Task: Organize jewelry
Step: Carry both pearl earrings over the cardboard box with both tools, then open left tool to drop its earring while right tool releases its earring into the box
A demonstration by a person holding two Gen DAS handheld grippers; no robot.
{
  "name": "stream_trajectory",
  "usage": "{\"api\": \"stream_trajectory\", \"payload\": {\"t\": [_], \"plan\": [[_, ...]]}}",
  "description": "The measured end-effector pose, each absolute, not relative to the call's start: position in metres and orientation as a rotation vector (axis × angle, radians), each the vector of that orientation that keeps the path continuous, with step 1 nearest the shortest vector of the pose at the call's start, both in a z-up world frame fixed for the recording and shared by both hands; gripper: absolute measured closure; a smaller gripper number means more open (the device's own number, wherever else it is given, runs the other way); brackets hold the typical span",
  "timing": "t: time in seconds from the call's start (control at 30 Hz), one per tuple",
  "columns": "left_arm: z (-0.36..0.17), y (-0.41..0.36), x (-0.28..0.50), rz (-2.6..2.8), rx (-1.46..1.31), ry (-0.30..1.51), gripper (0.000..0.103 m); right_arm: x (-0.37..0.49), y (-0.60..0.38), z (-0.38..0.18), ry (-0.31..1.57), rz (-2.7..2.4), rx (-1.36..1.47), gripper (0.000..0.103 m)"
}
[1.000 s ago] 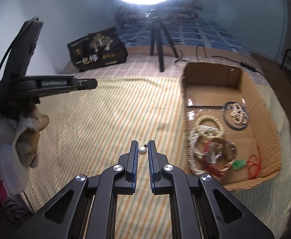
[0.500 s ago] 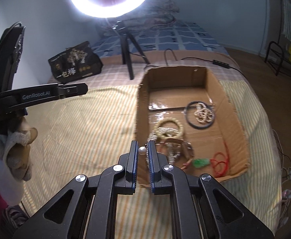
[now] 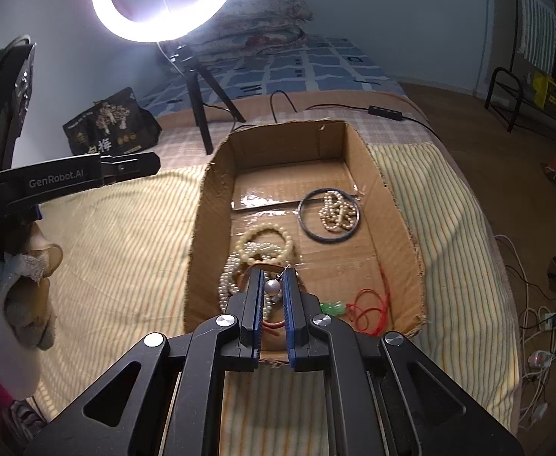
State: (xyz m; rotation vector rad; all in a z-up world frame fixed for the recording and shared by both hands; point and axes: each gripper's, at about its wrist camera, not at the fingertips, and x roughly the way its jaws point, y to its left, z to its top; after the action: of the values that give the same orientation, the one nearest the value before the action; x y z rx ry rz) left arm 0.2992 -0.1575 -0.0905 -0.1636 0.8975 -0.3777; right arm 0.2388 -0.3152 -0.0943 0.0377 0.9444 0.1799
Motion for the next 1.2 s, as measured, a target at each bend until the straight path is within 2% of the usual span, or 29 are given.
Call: {"api": "stream_trajectory", "payload": {"t": [0.57, 1.2], "plan": [[-0.105, -0.198, 0.318, -0.374, -0.116, 0.891, 0.097, 0.252, -0.337, -0.106, 0.963, 0.150, 0.028, 0.095], [-0.102, -0.205, 0.322, -0.389, -0.111, 0.866, 0.097, 0.258, -0.338, -0.112, 0.970, 0.151, 0.033, 0.095]]}}
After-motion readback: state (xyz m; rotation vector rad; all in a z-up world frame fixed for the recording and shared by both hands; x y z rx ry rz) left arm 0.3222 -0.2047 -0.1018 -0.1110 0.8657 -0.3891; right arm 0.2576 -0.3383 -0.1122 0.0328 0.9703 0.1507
